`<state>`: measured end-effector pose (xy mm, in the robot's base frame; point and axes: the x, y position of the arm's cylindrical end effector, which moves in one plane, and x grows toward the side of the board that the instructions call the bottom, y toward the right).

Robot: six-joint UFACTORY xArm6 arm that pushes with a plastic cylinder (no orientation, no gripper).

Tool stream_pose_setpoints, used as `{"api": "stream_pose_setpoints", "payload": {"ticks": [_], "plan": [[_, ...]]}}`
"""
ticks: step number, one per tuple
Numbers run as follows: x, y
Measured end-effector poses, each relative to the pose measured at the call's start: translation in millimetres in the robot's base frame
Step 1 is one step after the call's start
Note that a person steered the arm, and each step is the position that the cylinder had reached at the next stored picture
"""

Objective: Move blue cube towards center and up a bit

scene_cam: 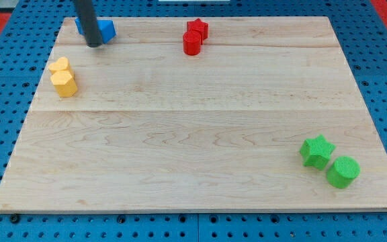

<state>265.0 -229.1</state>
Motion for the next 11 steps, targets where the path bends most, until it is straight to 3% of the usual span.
{"api": "stream_pose_setpoints", "payload": {"ticks": [1,3,4,6,9,10,11], "plan": [[-3,-63],[-74,-63],[-74,-42],[-61,102],[-63,10],[-56,10],[-42,48]]}}
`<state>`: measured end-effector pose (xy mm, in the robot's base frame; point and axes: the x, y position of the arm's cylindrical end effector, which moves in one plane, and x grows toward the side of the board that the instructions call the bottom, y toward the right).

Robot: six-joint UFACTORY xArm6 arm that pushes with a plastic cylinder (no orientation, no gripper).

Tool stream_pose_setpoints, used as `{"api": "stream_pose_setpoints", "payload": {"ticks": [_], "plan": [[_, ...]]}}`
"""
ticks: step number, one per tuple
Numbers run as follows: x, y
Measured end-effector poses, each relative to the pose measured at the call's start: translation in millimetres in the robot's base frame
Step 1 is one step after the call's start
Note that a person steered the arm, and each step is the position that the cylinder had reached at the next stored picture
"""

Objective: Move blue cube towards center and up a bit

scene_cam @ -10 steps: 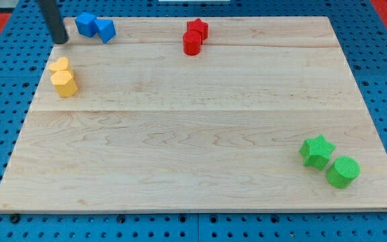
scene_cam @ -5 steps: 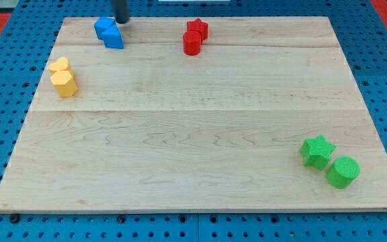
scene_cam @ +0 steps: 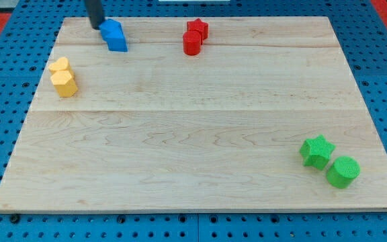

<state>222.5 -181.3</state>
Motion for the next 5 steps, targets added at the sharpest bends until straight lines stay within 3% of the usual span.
{"api": "stream_pose_setpoints", "payload": {"ticks": [1,2,4,5], "plan": [[25,9],[40,-19],[66,49],[71,38]]}}
